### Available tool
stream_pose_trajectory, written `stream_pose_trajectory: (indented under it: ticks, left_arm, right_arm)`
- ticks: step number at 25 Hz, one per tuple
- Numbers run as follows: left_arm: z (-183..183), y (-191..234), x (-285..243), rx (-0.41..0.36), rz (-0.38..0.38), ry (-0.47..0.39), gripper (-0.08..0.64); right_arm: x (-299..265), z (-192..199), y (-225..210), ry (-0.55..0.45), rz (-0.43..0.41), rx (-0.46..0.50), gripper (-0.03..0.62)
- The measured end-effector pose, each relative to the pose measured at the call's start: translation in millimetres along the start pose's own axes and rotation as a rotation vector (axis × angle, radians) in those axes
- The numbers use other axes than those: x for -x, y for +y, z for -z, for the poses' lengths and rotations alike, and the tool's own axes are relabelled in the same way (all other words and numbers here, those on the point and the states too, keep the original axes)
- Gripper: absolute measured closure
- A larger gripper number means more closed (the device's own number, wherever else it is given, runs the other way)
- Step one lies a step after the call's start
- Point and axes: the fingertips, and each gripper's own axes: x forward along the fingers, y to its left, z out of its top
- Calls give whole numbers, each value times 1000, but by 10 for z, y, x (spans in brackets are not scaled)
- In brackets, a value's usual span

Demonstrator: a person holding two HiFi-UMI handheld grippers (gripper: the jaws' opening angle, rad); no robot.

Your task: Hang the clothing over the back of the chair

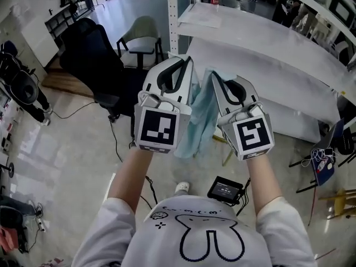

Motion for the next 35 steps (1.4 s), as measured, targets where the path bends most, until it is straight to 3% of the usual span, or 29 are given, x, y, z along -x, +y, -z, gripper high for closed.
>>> stream_pose_trajectory:
  ticks: [10,21,28,35]
  left_arm:
    - [-200,427,-1089,-78,56,-122,532]
    - [-430,457,-2149,-53,205,-206,532]
    - [-495,290,-2636,-154,125,-277,532]
    - [-349,33,-2893,-133,88,-303,532]
  right_arm:
    - [-719,-310,-871,-19,122,159,577]
    - [-1070,-427,-1831,54,249,348,577]
    - [-1025,-253,-2354,98,347,544,577]
    - [-753,18,-2869,116,400,506,577]
